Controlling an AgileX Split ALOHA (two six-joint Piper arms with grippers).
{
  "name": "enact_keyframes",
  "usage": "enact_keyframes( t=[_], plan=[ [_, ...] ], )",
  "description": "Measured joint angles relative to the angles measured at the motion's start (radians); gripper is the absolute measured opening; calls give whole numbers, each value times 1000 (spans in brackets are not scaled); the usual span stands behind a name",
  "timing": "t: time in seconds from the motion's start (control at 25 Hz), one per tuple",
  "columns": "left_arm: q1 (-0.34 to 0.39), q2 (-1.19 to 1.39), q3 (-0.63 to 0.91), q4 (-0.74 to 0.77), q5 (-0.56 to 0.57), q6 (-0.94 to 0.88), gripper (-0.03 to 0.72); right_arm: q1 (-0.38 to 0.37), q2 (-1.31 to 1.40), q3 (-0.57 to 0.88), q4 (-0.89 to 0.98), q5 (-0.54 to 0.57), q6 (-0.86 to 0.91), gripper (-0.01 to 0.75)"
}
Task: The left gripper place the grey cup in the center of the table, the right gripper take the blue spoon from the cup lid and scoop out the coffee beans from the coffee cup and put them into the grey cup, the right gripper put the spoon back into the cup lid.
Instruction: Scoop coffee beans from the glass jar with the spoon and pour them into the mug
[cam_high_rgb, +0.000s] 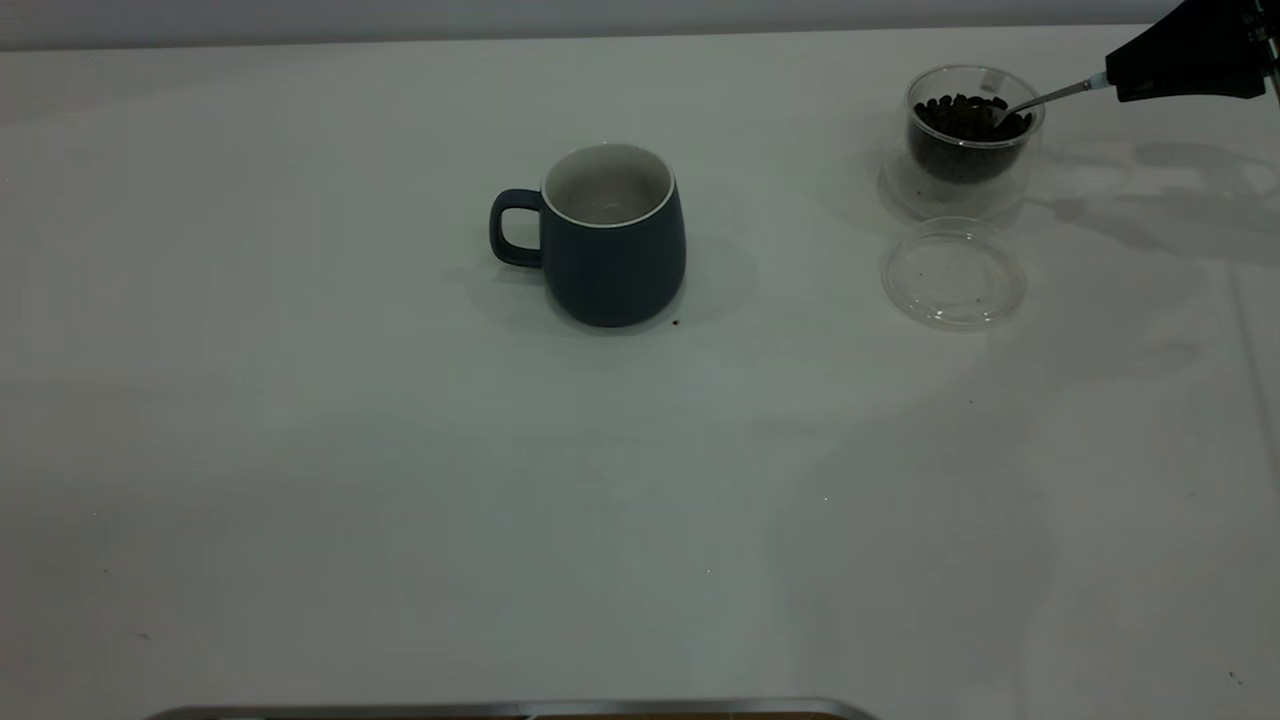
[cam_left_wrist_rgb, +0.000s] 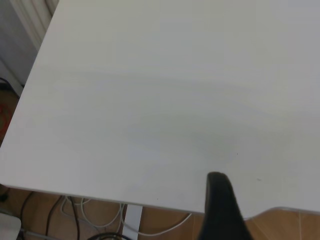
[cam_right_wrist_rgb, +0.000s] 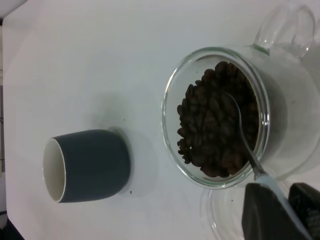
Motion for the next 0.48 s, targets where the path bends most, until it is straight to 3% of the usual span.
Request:
enact_keyframes(
  t=[0.48],
  plan=[
    [0,0,0,0,0,0,555,-6,-20,0,4,26,9,99]
  ],
)
